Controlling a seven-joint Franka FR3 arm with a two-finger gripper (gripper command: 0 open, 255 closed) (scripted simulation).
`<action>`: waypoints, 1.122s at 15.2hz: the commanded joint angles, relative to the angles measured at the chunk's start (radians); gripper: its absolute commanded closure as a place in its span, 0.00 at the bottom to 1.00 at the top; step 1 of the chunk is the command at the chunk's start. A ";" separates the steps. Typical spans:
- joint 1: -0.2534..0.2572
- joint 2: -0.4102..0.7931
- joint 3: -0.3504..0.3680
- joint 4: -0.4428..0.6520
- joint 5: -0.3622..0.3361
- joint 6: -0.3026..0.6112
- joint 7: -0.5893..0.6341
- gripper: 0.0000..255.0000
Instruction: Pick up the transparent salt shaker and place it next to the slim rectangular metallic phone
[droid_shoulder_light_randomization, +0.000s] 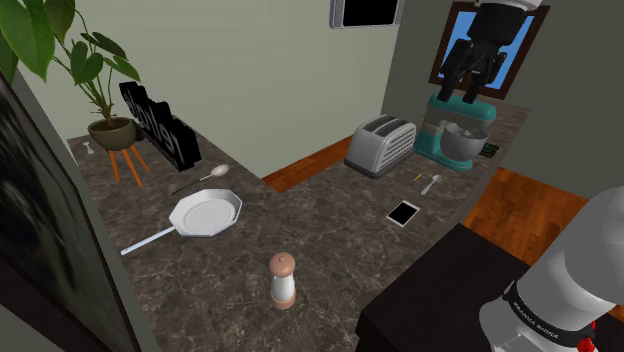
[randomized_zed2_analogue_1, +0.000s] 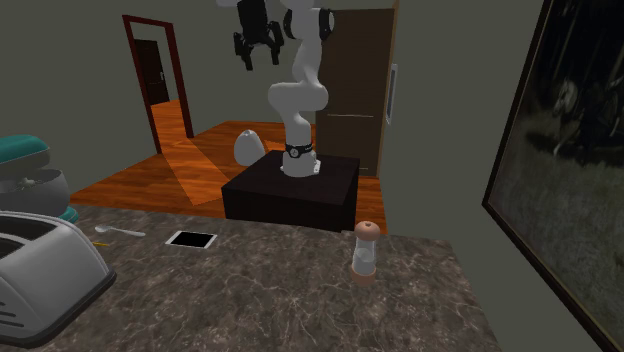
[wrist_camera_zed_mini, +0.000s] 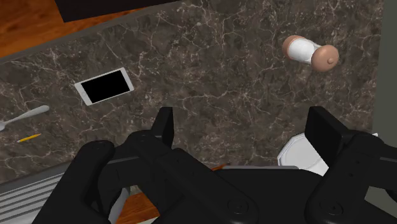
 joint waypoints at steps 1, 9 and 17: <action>0.000 0.000 0.000 0.000 0.000 0.000 0.000 0.00; 0.046 0.065 0.142 -0.144 0.078 0.210 0.117 0.00; 0.094 0.228 0.289 -0.207 0.145 0.439 0.232 0.00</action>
